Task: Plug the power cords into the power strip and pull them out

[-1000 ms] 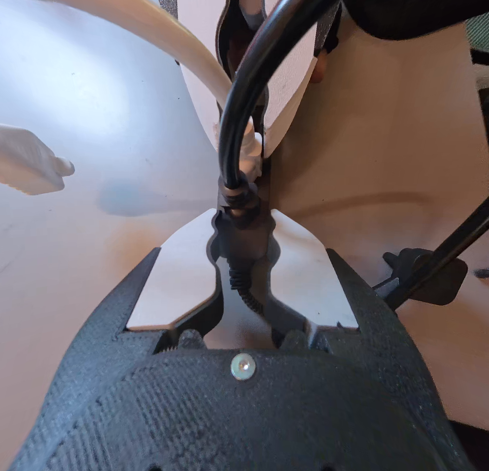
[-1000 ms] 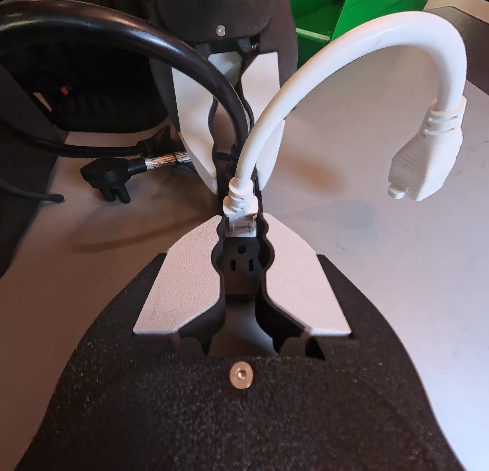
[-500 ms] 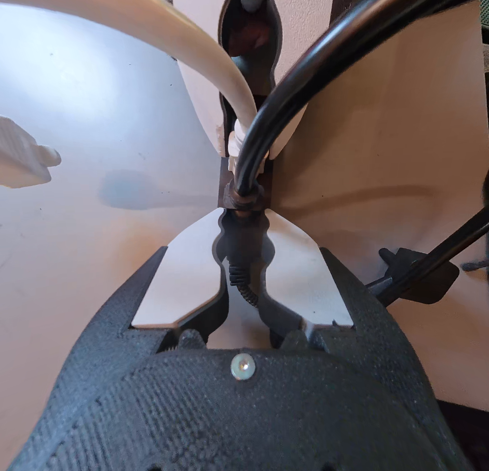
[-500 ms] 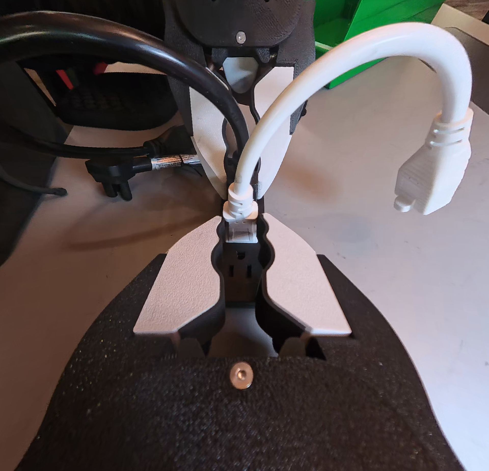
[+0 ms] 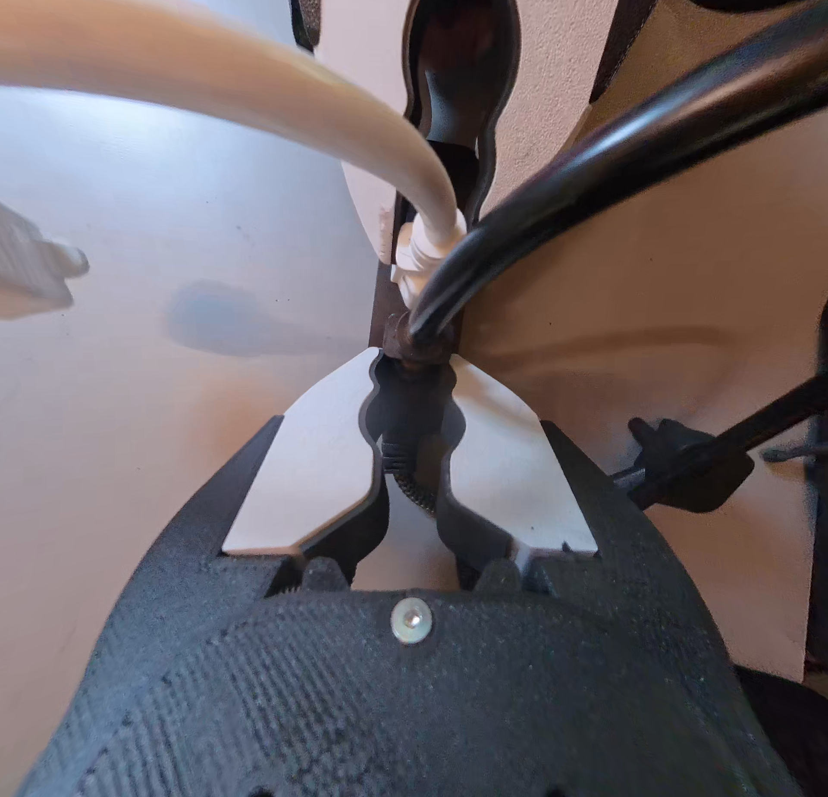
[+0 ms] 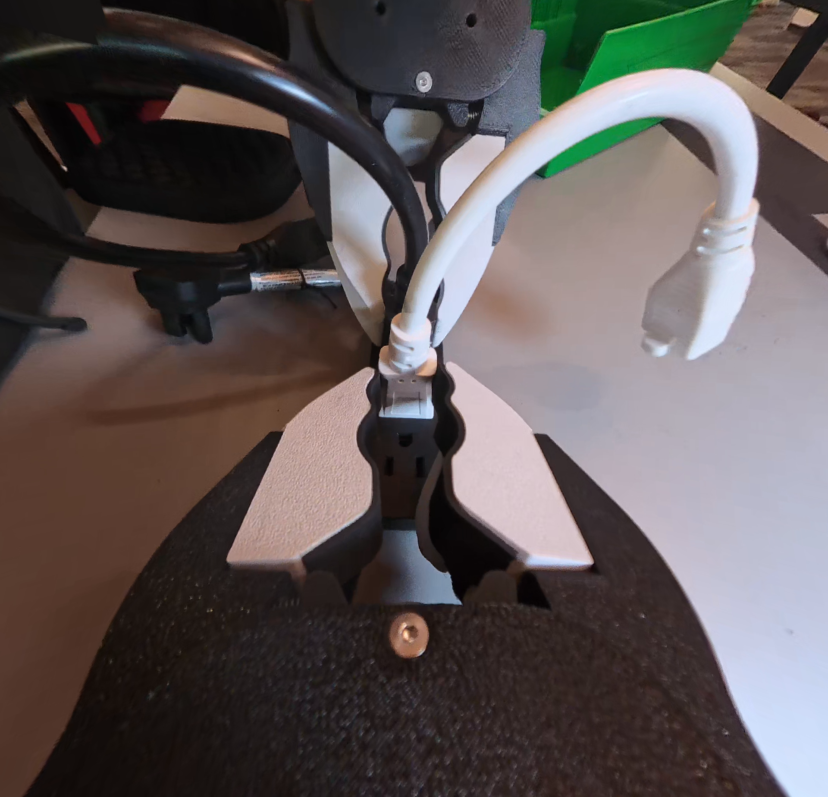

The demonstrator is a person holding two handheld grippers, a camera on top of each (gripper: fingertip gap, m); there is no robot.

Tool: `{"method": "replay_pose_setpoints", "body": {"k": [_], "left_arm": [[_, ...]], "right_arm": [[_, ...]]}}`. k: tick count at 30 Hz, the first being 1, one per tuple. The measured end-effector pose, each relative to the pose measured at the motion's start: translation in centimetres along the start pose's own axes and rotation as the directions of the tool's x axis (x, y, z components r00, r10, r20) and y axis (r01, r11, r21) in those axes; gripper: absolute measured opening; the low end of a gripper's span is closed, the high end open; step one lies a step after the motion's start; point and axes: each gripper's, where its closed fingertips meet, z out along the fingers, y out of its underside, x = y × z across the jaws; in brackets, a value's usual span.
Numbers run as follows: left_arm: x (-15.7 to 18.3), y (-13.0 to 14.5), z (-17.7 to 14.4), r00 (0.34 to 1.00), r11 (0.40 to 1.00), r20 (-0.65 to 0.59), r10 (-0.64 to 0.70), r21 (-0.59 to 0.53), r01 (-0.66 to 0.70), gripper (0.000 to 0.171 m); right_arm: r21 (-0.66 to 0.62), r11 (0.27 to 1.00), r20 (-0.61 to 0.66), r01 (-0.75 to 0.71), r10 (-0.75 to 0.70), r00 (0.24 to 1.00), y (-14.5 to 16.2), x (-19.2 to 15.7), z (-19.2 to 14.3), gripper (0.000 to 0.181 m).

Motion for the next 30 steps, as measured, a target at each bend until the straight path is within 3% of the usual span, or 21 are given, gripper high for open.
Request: {"method": "replay_pose_setpoints", "body": {"k": [18,30], "left_arm": [[0.4,0.8,-0.6,0.999,0.979,-0.032,0.024,-0.203,-0.03,0.017],[0.9,1.2,-0.6,0.999,0.968,-0.029,0.022,-0.25,-0.028,0.015]], "right_arm": [[0.039,0.997,0.009,-0.066,0.065,0.998,-1.1,-0.2,0.3,0.021],[0.068,0.994,0.032,-0.089,0.087,0.996,-1.2,-0.9,0.2,0.02]]}}
